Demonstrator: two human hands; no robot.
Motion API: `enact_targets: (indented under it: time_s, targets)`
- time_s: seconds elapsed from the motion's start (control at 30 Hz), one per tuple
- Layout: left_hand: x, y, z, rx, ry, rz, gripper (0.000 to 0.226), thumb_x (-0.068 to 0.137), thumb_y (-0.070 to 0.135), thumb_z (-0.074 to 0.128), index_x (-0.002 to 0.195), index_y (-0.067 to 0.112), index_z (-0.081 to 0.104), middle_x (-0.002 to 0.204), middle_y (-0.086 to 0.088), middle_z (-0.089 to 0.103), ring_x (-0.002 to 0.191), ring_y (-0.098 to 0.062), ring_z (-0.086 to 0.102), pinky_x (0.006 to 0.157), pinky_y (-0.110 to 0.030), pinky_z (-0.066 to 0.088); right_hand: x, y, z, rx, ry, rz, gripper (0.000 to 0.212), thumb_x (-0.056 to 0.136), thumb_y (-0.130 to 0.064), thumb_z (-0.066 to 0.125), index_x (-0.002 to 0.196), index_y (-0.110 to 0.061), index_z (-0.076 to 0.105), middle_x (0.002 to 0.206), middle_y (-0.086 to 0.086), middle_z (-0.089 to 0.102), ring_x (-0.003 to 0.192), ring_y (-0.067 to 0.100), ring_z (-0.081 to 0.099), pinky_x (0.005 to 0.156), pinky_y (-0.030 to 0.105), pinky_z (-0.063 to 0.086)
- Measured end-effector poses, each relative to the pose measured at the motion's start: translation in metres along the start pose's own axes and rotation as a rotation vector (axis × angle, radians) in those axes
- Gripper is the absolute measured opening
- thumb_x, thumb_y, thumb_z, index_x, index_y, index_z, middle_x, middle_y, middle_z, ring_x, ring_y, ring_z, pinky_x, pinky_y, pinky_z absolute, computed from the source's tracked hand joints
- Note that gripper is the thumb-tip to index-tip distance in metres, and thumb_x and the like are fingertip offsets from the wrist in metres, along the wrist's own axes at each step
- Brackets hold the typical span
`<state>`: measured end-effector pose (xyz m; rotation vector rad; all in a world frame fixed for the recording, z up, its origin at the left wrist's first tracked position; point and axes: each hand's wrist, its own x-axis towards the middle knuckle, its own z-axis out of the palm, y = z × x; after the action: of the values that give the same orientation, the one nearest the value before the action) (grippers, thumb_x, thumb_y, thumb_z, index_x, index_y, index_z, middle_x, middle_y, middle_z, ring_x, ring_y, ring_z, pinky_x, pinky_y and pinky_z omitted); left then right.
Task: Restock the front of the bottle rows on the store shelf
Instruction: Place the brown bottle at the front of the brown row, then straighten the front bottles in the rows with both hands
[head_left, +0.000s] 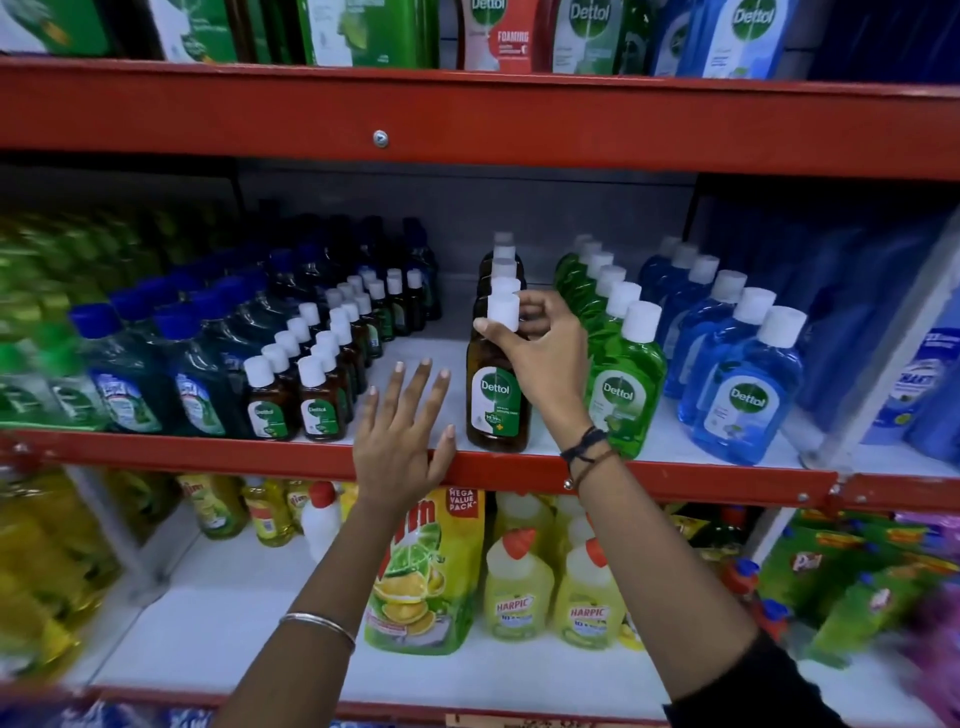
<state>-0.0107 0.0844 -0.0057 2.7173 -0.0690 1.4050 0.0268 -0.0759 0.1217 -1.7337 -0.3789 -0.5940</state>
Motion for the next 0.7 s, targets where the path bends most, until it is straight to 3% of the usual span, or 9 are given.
enact_targets:
  time_s: [0.23,0.3,0.4,0.47,0.53,0.6,0.7]
  targets:
    - [0.005,0.015,-0.011,-0.194,-0.036,-0.113,0.057,0.100,0.044,0.033,0.150,0.020,0.037,0.154,-0.004,0.044,0.140,-0.024,0.044,0.100,-0.043,0.047,-0.014,0.018,-0.010,0.120,-0.100,0.016,0.037,0.087,-0.037,0.065,0.117,-0.016,0.062,0.113,-0.001,0.069,0.103,0.010,0.064,0.092,0.030,0.053]
    - [0.008,0.026,-0.020,-0.428,-0.022,-0.236,0.058,0.100,0.049,0.031,0.153,0.025,0.031,0.156,0.001,0.040,0.137,-0.020,0.047,0.097,-0.041,0.049,-0.031,0.023,-0.015,0.166,-0.099,0.072,0.041,0.092,-0.041,0.054,0.127,-0.018,0.055,0.128,-0.002,0.061,0.115,0.007,0.056,0.100,0.026,0.045]
    - [0.013,0.052,-0.032,-0.893,-0.087,-0.455,0.064,0.097,0.060,0.030,0.155,0.034,0.022,0.161,0.013,0.027,0.145,-0.005,0.032,0.117,-0.042,0.036,-0.060,0.033,-0.021,0.246,-0.132,0.220,0.048,0.095,-0.049,0.039,0.136,-0.025,0.045,0.138,-0.009,0.046,0.125,0.001,0.042,0.106,0.023,0.032]
    - [0.017,0.067,-0.035,-1.063,-0.121,-0.568,0.068,0.092,0.071,0.027,0.152,0.041,0.020,0.162,0.014,0.023,0.148,-0.004,0.025,0.122,-0.047,0.027,-0.070,0.038,-0.021,0.312,-0.157,0.293,0.050,0.090,-0.058,0.032,0.133,-0.034,0.045,0.136,-0.012,0.044,0.124,-0.001,0.042,0.109,0.026,0.031]
    - [0.021,0.078,-0.036,-1.139,-0.156,-0.638,0.074,0.079,0.090,0.023,0.144,0.055,0.020,0.162,0.011,0.025,0.149,-0.009,0.026,0.122,-0.051,0.027,-0.071,0.039,-0.020,0.366,-0.179,0.331,0.067,0.083,-0.066,0.030,0.137,-0.028,0.043,0.140,-0.009,0.046,0.128,0.005,0.043,0.113,0.031,0.033]
    - [0.024,0.084,-0.036,-1.176,-0.175,-0.679,0.077,0.070,0.098,0.021,0.136,0.060,0.027,0.159,0.008,0.033,0.146,-0.012,0.032,0.121,-0.051,0.029,-0.068,0.038,-0.021,0.415,-0.196,0.341,0.069,0.080,-0.068,0.029,0.134,-0.030,0.046,0.138,-0.006,0.050,0.126,0.006,0.048,0.109,0.029,0.037]
    - [0.027,0.086,-0.039,-1.212,-0.165,-0.715,0.076,0.065,0.101,0.021,0.129,0.062,0.037,0.154,0.007,0.043,0.142,-0.012,0.039,0.118,-0.049,0.034,-0.065,0.036,-0.021,0.445,-0.224,0.331,0.054,0.078,-0.070,0.028,0.119,-0.043,0.050,0.128,-0.010,0.054,0.116,0.001,0.052,0.099,0.022,0.040]
